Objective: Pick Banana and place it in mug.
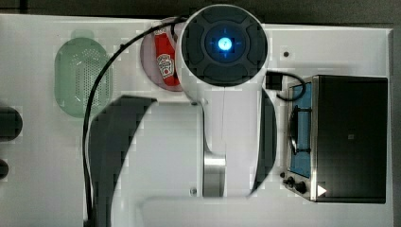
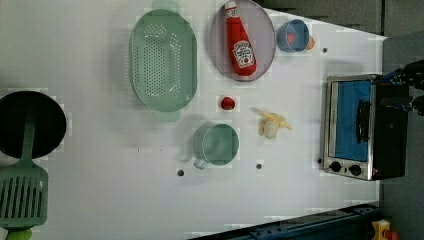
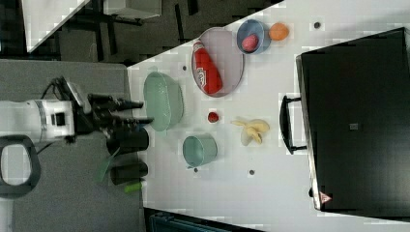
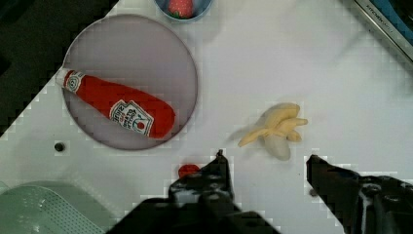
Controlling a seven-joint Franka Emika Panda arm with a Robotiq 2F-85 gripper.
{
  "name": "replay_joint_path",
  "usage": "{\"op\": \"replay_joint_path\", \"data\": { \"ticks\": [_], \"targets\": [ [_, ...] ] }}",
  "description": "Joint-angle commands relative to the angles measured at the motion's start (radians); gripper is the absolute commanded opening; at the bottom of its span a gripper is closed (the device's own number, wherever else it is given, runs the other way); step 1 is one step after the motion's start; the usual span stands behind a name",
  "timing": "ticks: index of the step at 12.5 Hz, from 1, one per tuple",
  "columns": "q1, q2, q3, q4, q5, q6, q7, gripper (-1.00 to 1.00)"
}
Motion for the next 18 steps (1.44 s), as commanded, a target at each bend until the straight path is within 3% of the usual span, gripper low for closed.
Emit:
{"op": "replay_joint_path", "data": {
  "ticks": [1,3,8,14,18],
  "targets": [
    [-0.027,-0.282,-0.064,-0.12,-0.014,-0.161,-0.072,0.54],
    [-0.027,-0.271,-0.063,-0.14,-0.014,-0.159,-0.072,1.0],
    [-0.023,-0.192,-0.051,-0.283,-0.014,-0.026,-0.082,1.0],
    [-0.02,-0.04,-0.028,-0.549,-0.014,0.447,-0.12,1.0],
    [-0.021,0.142,-0.025,-0.628,-0.014,0.681,-0.229,1.0]
  ]
}}
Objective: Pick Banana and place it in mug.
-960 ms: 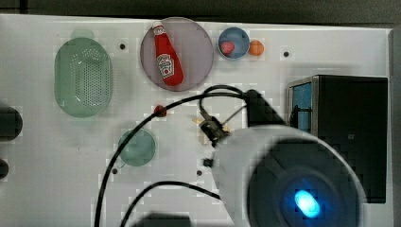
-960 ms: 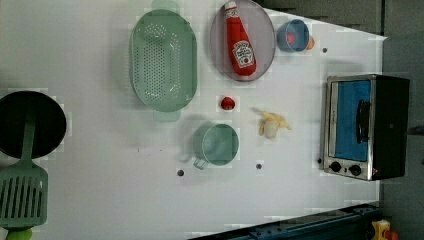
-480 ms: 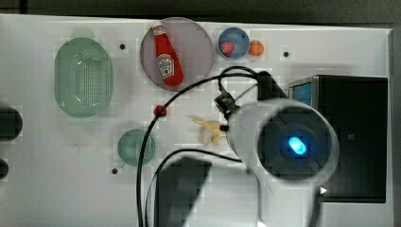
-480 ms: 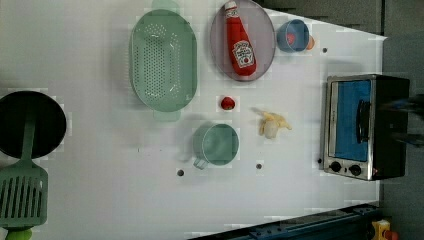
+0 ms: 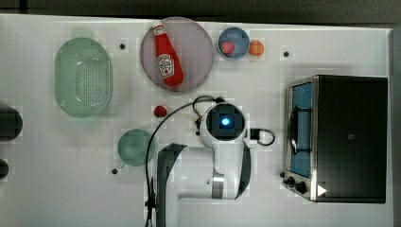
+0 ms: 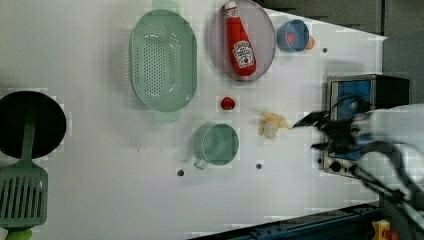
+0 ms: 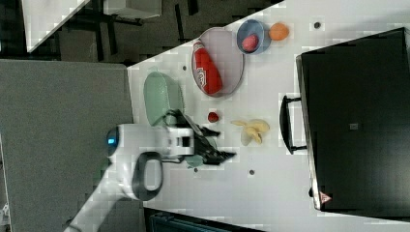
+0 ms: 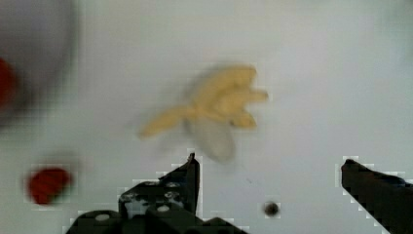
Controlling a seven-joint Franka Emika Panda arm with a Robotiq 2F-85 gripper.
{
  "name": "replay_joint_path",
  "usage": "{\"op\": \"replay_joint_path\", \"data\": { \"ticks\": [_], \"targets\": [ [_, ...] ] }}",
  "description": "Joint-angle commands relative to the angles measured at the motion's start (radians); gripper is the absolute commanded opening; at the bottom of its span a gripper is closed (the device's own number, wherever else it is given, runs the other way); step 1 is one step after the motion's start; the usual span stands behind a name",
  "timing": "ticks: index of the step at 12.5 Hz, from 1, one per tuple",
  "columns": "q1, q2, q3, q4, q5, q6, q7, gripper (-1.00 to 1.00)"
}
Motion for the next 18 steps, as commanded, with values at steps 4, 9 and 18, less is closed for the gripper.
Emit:
{"op": "replay_joint_path", "data": {
  "ticks": [4,9,18],
  "targets": [
    [0.014,0.213,-0.003,0.002,0.017,0.324,-0.251,1.0],
    [0.014,0.306,0.002,-0.003,0.017,0.429,-0.251,0.44],
    [0.01,0.052,-0.006,-0.027,0.017,0.29,-0.251,-0.43]
  ]
}}
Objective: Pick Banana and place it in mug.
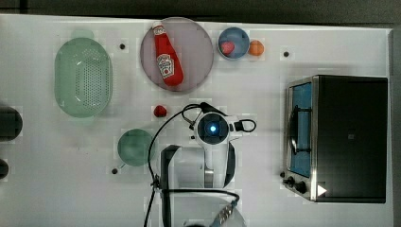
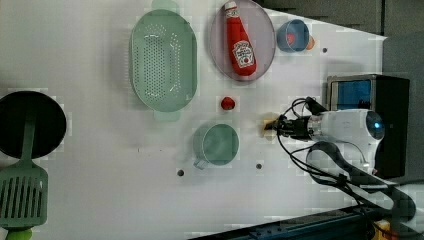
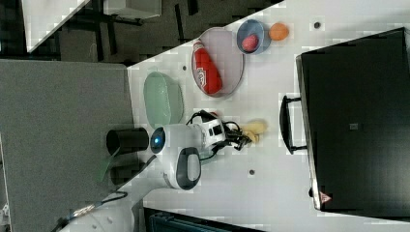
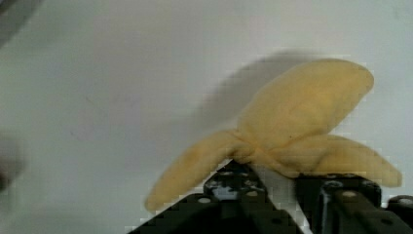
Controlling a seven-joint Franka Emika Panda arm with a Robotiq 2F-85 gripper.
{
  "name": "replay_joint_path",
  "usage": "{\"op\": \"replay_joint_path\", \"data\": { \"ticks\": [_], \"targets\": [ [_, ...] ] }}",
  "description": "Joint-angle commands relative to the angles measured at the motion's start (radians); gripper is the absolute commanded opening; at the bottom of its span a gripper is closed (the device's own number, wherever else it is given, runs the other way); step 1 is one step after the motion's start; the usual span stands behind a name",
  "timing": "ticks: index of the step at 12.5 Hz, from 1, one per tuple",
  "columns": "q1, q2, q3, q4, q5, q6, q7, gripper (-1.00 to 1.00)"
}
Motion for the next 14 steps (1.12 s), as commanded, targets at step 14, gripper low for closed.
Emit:
{"op": "replay_joint_path", "data": {
  "ticks": [14],
  "targets": [
    [0.071,-0.652,0.281,0.11,0.026,-0.611,0.419,-0.43]
  ]
}}
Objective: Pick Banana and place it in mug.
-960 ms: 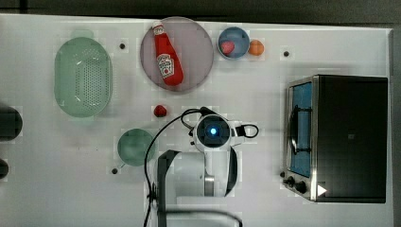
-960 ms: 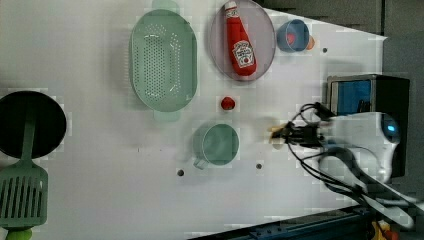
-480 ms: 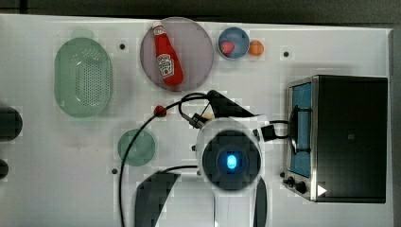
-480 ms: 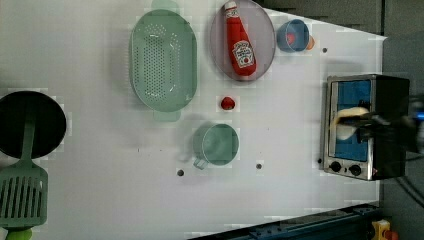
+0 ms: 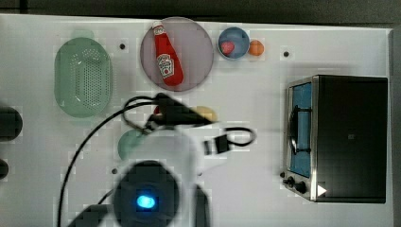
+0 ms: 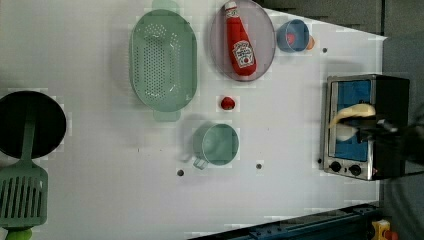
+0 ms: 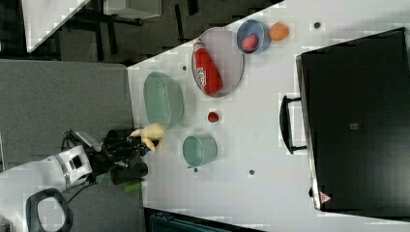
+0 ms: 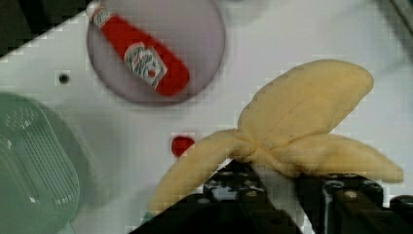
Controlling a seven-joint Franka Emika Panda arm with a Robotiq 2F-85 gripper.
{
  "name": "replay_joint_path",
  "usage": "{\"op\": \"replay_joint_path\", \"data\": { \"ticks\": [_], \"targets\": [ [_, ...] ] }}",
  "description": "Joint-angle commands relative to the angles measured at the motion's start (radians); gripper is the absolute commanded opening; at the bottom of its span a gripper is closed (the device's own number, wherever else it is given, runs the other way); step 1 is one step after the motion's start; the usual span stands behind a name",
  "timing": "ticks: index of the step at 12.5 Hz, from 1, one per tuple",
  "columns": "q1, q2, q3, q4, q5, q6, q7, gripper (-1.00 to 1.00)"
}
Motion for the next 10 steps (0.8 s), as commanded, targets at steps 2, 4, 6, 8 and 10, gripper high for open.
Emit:
{"op": "replay_joint_path", "data": {
  "ticks": [2,4,6,8,10],
  "targets": [
    [0.052,0.076,0.178,-0.017,0.02,-0.045,0.408,-0.43],
    [0.053,0.135,0.23,-0.017,0.032,-0.023,0.52,-0.43],
    [0.054,0.215,0.261,-0.018,0.053,0.058,0.559,-0.43],
    [0.054,0.305,0.276,-0.022,0.053,0.161,0.56,-0.43],
    [0.053,0.39,0.279,-0.031,0.053,0.255,0.56,-0.43]
  ]
}}
